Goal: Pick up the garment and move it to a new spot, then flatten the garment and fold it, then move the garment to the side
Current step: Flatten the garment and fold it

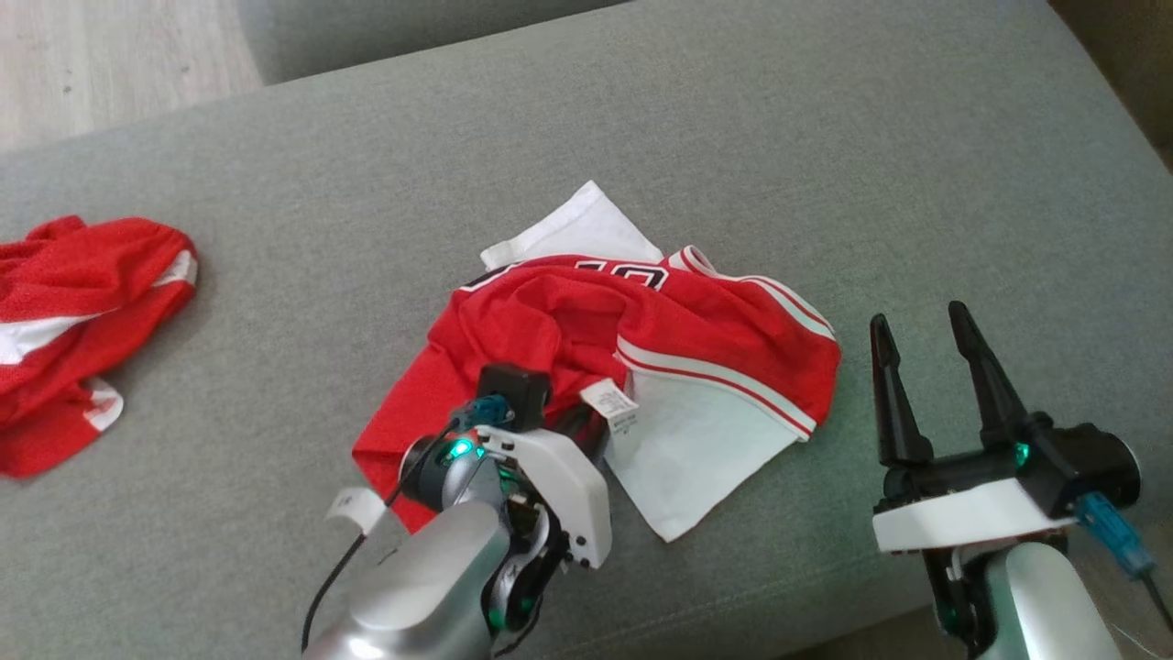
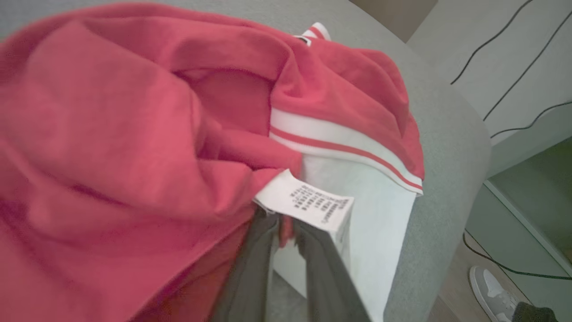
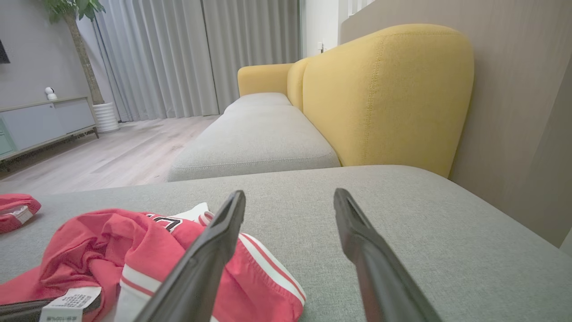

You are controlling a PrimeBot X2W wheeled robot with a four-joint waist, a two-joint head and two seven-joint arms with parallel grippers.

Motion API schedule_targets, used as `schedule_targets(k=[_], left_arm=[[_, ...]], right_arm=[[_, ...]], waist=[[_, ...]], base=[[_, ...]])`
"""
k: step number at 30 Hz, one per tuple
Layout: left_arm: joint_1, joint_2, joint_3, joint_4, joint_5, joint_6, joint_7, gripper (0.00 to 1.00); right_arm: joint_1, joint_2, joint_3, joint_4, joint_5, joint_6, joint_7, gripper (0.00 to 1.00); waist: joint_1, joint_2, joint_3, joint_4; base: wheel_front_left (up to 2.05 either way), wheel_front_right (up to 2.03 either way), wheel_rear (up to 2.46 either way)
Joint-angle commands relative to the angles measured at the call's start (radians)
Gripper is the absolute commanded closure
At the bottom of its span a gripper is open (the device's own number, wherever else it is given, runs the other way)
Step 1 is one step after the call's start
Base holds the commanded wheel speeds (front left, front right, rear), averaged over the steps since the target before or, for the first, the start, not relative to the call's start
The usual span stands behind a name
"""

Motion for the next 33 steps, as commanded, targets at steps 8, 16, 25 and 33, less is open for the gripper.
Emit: schedule_targets(k=[8,16,25,33], left_arm=[[0.040,0.031,0.045,-0.028,-0.028,0.053,-0.094,0.00],[0.216,0.186,0.129,-0.280,0.002,0.176,-0.185,0.00],[0.393,0.250,0.305,-0.516,0.085,0.288,-0.204,0.00],[0.534,0.176,0.506,-0.600,0.275,0.235,-0.204,0.00]], right_arm=[[0.026,-0.004,-0.002,-0.032,-0.018,-0.001,-0.006,0.00],[0.047,-0.004,-0.030,-0.043,-0.064,-0.001,-0.006,0.00],[0.085,-0.004,-0.072,-0.043,-0.101,-0.001,-0.006,0.00],[0.111,-0.004,-0.072,-0.034,-0.113,-0.001,-0.006,0.00]], waist=[[0.0000,0.0000,-0.069,0.067],[0.0000,0.0000,-0.134,0.143],[0.0000,0.0000,-0.167,0.227],[0.0000,0.0000,-0.177,0.249]], base=[[0.00,0.00,0.00],[0.00,0.00,0.00],[0.00,0.00,0.00],[0.00,0.00,0.00]])
